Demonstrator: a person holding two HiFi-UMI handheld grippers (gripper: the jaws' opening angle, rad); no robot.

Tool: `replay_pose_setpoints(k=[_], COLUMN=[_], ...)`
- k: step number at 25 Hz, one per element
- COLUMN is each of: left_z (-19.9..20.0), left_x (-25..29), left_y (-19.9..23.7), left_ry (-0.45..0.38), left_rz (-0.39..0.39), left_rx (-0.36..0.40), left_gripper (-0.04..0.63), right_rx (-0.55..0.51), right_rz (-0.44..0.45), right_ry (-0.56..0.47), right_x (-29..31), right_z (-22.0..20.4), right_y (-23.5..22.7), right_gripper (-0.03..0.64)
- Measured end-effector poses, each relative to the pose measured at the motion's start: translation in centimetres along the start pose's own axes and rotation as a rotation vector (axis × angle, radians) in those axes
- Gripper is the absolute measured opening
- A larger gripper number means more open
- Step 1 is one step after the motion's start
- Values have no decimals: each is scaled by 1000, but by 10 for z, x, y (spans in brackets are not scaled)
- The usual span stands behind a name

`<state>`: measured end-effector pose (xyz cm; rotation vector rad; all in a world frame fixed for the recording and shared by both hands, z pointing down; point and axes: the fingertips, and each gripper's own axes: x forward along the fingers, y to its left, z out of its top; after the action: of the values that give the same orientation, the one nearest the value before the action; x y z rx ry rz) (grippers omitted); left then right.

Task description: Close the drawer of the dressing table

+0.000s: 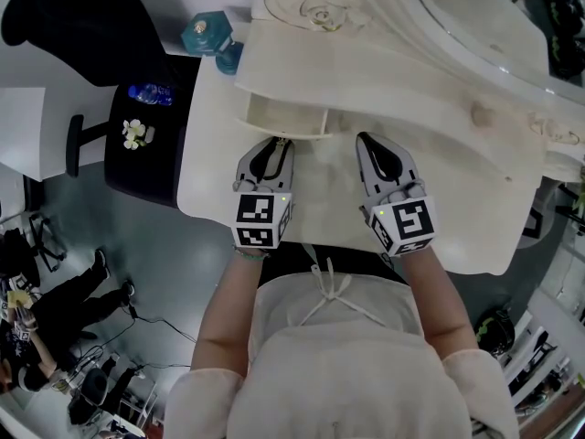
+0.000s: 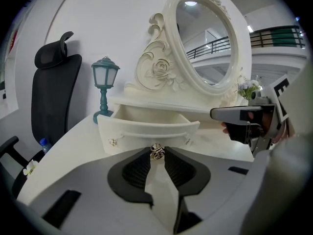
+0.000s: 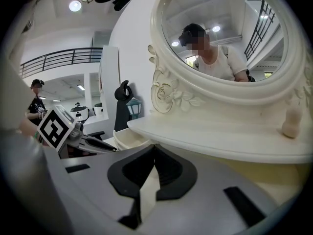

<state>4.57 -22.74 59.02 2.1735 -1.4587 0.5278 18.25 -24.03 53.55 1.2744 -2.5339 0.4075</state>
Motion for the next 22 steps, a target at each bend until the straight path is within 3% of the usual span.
replay_pose_setpoints(k=[22], left_z=[22], left_x=[31], left_y=[5], left_ry=[24], left_rz=[-52], left_rx=[31], left_gripper=[106], right_rx=[-51], right_rz=[8], right_ry=[-18], right_x=[20], right_z=[11], right_y=[-4], right_gripper=[6])
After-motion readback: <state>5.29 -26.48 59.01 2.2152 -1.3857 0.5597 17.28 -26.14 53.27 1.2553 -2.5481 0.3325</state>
